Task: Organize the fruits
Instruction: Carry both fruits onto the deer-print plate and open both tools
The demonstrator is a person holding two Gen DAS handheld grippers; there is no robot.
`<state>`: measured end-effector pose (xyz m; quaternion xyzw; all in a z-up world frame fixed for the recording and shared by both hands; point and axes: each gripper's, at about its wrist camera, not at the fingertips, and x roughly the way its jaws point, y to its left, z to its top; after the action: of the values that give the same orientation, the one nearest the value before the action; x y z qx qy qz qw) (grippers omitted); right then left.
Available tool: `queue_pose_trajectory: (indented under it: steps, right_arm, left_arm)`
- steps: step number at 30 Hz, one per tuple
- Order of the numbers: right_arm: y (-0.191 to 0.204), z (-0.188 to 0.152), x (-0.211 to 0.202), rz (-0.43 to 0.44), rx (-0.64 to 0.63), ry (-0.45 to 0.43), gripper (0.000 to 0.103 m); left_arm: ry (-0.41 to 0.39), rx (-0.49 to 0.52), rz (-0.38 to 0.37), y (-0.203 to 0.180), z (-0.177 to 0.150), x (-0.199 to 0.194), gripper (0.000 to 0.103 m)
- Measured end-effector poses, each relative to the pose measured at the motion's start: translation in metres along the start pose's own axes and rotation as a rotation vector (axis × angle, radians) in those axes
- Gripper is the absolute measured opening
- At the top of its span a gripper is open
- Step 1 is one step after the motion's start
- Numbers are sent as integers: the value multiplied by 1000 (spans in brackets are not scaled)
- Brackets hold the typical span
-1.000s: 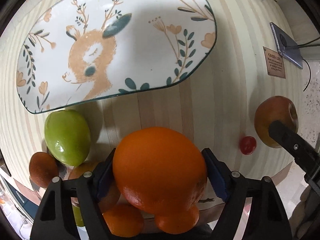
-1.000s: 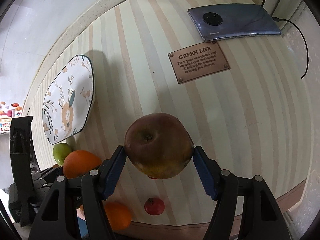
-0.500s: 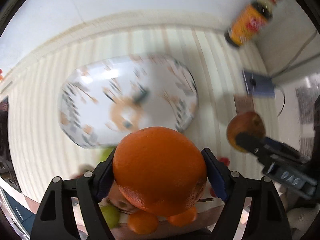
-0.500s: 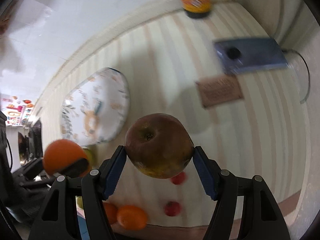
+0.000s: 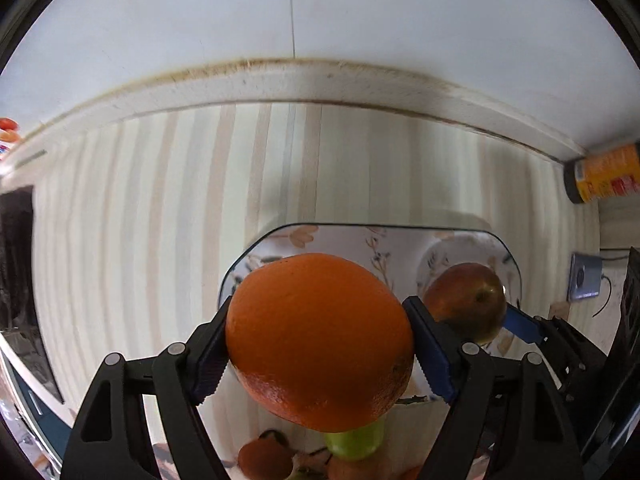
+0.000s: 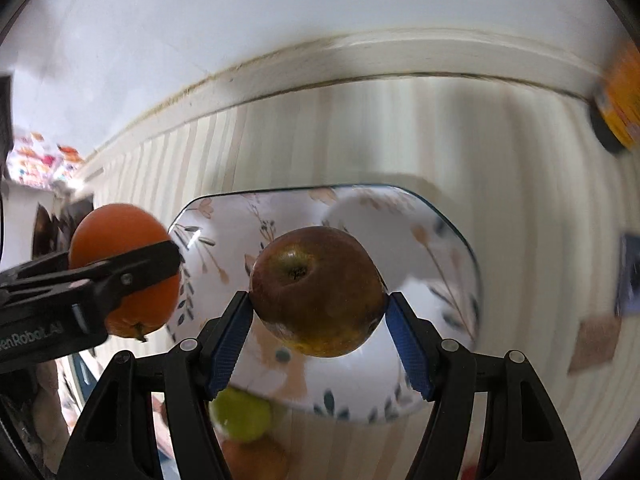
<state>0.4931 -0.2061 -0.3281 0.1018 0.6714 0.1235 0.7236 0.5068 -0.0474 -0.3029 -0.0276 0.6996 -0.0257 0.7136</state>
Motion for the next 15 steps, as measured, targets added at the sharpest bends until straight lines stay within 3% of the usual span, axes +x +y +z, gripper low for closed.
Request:
queue_pose_trajectory:
  steps: [9,15]
  right_arm:
    - [11,20,21,-11,-42,65,72]
    - [6,23,26,-5,-22,98,73]
  left_arm:
    - [138,-47,-55,9,10,44,79]
    - [146,-42,-19,6,9,54,80]
